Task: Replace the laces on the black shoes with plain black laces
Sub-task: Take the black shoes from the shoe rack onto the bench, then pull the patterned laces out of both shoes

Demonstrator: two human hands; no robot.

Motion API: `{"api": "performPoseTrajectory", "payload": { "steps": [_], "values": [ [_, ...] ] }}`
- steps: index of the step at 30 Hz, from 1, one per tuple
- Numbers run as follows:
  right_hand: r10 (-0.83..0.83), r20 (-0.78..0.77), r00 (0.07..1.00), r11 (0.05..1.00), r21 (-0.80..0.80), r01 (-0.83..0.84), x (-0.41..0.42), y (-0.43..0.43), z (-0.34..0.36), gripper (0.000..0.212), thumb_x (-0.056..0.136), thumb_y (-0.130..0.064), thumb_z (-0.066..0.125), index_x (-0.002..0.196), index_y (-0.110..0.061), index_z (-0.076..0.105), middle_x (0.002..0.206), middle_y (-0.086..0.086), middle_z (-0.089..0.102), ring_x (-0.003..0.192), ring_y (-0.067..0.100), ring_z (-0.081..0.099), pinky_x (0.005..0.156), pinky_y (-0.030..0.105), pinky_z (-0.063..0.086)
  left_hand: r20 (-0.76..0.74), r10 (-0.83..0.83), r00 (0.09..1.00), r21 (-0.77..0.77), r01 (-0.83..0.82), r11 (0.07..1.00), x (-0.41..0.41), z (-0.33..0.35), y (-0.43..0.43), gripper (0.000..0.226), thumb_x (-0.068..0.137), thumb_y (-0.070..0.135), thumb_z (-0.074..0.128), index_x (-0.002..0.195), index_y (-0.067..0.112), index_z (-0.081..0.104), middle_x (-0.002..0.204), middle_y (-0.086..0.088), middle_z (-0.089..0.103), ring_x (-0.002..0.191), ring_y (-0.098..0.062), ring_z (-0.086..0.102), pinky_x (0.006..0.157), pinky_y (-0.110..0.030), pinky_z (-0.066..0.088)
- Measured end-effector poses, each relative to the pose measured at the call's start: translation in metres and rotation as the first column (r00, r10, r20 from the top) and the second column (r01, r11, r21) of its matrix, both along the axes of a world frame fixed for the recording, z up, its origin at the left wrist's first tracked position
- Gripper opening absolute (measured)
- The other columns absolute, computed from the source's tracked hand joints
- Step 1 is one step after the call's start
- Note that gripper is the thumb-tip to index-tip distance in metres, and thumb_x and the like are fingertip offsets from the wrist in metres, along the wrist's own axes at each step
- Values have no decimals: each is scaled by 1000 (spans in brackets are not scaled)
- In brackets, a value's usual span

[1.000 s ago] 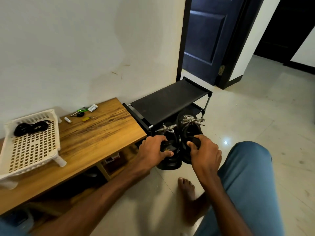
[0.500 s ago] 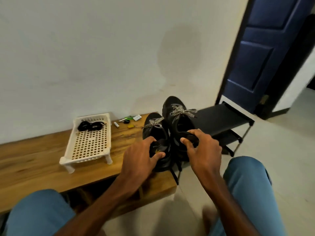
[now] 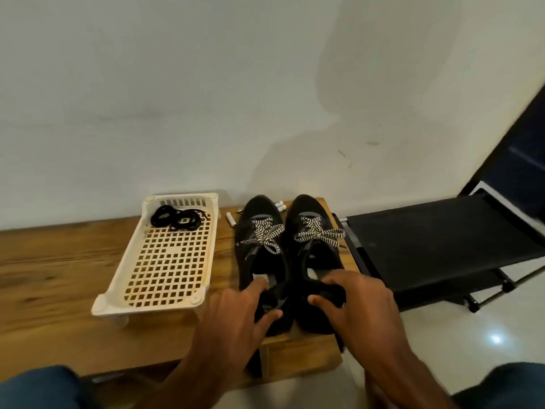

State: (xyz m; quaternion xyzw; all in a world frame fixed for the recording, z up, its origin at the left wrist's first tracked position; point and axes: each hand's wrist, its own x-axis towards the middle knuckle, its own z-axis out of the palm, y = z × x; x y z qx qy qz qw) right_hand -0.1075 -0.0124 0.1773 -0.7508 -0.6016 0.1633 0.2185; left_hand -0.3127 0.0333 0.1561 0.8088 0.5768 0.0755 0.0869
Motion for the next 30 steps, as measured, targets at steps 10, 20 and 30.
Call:
{"api": "performPoseTrajectory", "payload": {
  "steps": [10,20,30],
  "values": [
    [259,21,966,961,-111,-255,54,76,43,31,89,-55,65,75,-28,72,61,-19,67,50,-4,63,56,19,53,-154,-313,937,-127,296,947,3,43,56,98,57,102,18,127,41,49,101,14,67,83,-3,59,69,-24,47],
    [146,99,984,986,71,-153,57,87,19,33,77,-44,86,101,-30,69,95,-12,66,80,6,61,75,34,59,2,-325,946,111,322,940,60,52,99,31,96,57,56,84,31,65,66,14,62,66,-2,59,61,-24,45],
    [107,25,994,972,208,-109,62,90,7,38,79,-41,85,113,-29,73,105,-9,70,88,5,66,78,31,61,318,-326,890,125,301,945,89,10,108,38,95,40,66,129,23,64,115,4,67,102,-10,61,91,-34,53]
  ]
}}
